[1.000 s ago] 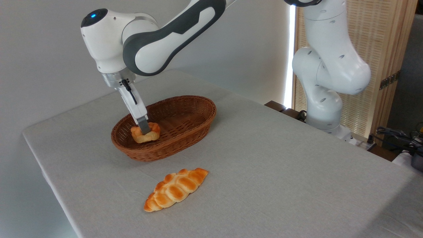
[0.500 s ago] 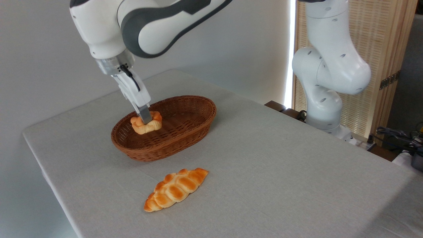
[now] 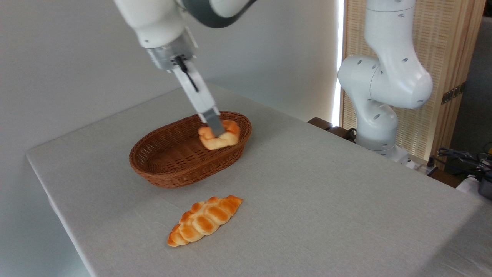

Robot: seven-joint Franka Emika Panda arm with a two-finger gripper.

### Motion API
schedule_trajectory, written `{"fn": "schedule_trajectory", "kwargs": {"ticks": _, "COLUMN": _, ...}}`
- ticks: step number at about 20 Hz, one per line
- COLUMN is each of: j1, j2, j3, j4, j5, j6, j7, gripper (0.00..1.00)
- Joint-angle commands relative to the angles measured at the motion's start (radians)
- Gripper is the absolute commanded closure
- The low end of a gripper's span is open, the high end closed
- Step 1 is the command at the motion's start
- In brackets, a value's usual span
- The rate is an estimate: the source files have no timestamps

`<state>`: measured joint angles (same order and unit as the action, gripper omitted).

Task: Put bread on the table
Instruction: 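Carry the bun past the basket rim and lower it onto the table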

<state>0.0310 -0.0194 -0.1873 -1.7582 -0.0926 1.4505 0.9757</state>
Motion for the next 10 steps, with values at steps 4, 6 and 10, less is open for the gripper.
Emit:
{"fn": "schedule_trajectory", "kwargs": {"ticks": 4, "j1": 0.007, "j2": -0.053, "j3": 0.02, "j4": -0.202, "j5": 0.122, "j6": 0.057, "j7": 0.221, "gripper": 0.66}}
{"fn": "schedule_trajectory", "kwargs": {"ticks": 6, "j1": 0.007, "j2": -0.051, "j3": 0.028, "j4": -0.251, "j5": 0.132, "j6": 0.089, "j7": 0.251, "gripper": 0.62}}
{"fn": "schedule_trajectory", "kwargs": {"ticks": 10, "j1": 0.009, "j2": -0.043, "j3": 0.028, "j4": -0.285, "j5": 0.136, "j6": 0.131, "j7": 0.255, "gripper": 0.39}}
